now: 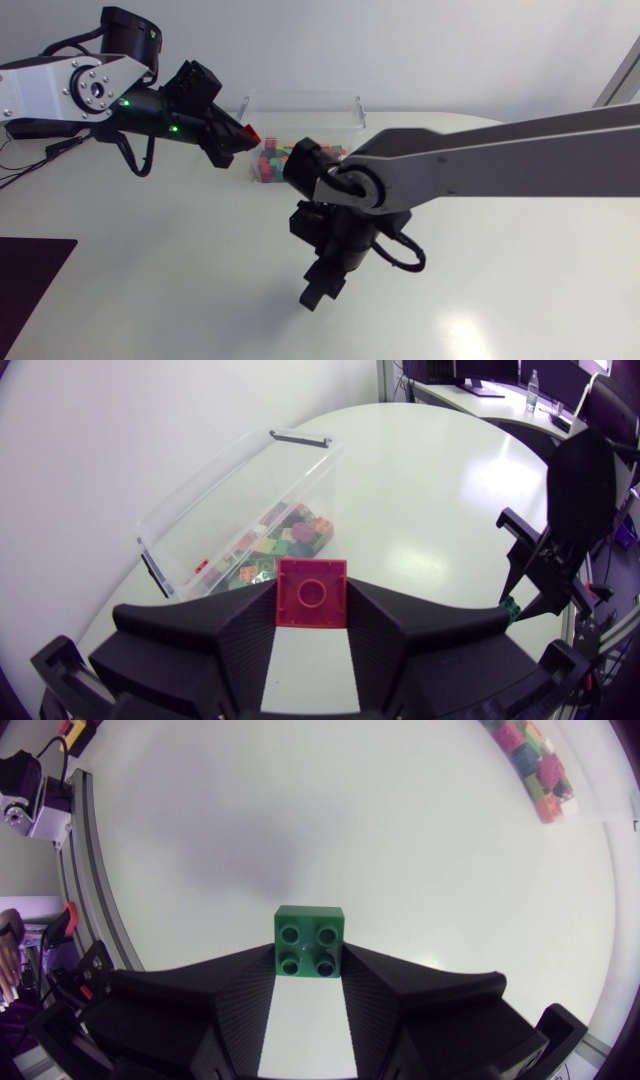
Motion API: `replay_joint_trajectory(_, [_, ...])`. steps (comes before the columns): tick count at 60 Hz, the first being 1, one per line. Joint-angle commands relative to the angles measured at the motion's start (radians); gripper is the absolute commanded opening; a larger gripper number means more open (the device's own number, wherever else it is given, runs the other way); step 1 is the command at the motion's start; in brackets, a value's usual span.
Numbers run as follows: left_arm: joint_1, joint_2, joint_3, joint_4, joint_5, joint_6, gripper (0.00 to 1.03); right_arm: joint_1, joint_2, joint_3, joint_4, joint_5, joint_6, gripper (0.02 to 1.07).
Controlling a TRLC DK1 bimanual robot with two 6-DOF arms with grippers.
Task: Place the duplo bricks in the container
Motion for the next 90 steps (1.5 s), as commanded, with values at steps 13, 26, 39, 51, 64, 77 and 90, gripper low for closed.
replay_joint_trajectory(13, [-0.021,0.153,0.187,0.069,-0.060,-0.135,0.34,-0.102,-0.118,0.123,-0.033,0.008,0.004,0.40])
replay_joint_trajectory(26, [-0.025,0.268,0.297,0.113,-0.088,-0.212,0.34,-0.151,-0.126,0.185,0.030,-0.005,0.012,0.40])
replay_joint_trajectory(39, [-0.021,0.348,0.341,0.201,-0.126,-0.280,0.34,-0.206,-0.121,0.223,0.113,-0.024,0.029,0.40])
replay_joint_trajectory(51, [-0.028,0.415,0.392,0.268,-0.184,-0.330,0.36,-0.250,-0.112,0.240,0.199,-0.026,0.032,0.40])
replay_joint_trajectory(64, [-0.045,0.457,0.427,0.285,-0.269,-0.356,1.00,-0.269,-0.086,0.249,0.302,-0.024,0.042,0.40])
replay_joint_trajectory(77, [-0.022,0.362,0.400,0.297,-0.286,-0.396,1.00,-0.292,-0.043,0.301,0.383,-0.020,0.045,0.40])
replay_joint_trajectory(90, [0.004,0.130,0.269,0.320,-0.286,-0.428,1.00,-0.316,0.015,0.324,0.473,-0.005,0.047,0.40])
